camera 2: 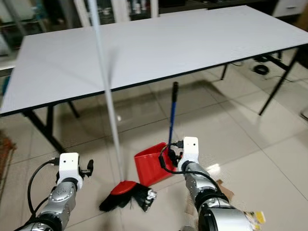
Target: Sweep floor
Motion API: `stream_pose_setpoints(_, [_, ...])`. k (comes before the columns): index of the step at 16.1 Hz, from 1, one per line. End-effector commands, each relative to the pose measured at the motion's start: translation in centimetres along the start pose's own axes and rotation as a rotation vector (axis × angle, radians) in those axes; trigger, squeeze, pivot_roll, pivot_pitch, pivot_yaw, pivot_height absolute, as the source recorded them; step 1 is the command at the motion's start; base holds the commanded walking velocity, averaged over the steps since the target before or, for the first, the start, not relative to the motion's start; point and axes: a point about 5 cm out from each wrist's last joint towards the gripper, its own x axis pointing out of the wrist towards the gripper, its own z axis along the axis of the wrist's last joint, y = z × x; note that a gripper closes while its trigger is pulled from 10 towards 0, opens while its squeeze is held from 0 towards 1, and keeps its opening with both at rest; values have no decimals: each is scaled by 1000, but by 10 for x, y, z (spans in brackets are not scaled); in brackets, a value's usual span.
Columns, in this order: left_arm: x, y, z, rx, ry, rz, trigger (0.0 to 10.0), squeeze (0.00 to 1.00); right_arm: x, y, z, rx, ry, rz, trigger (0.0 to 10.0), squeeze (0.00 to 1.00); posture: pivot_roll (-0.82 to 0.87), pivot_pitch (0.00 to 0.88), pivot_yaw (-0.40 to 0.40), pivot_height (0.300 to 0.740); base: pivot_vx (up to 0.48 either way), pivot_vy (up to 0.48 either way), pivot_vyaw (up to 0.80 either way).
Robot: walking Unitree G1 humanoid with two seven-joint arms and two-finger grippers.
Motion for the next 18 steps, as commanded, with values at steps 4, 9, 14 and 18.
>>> stream_pose_setpoints(4, [6,-5,11,44,-12,-39,10000,0,-2,-6,-3,16,-8,-30,10000,0,-109,27,87,740,0,0,0])
stream_pose_setpoints(9, [6,-10,11,12,5,-63,10000,0,-6,-10,-12,14,1,-55,10000,0,-139,52,102,740,0,0,0])
stream_pose_setpoints(14, [6,-19,11,2,8,-136,10000,0,-8,-13,-16,13,0,-68,10000,0,-147,63,119,740,0,0,0])
stream_pose_setpoints(18, [7,-21,13,-21,7,-155,10000,0,-7,-11,-15,19,-10,-65,10000,0,-154,73,125,740,205,0,0])
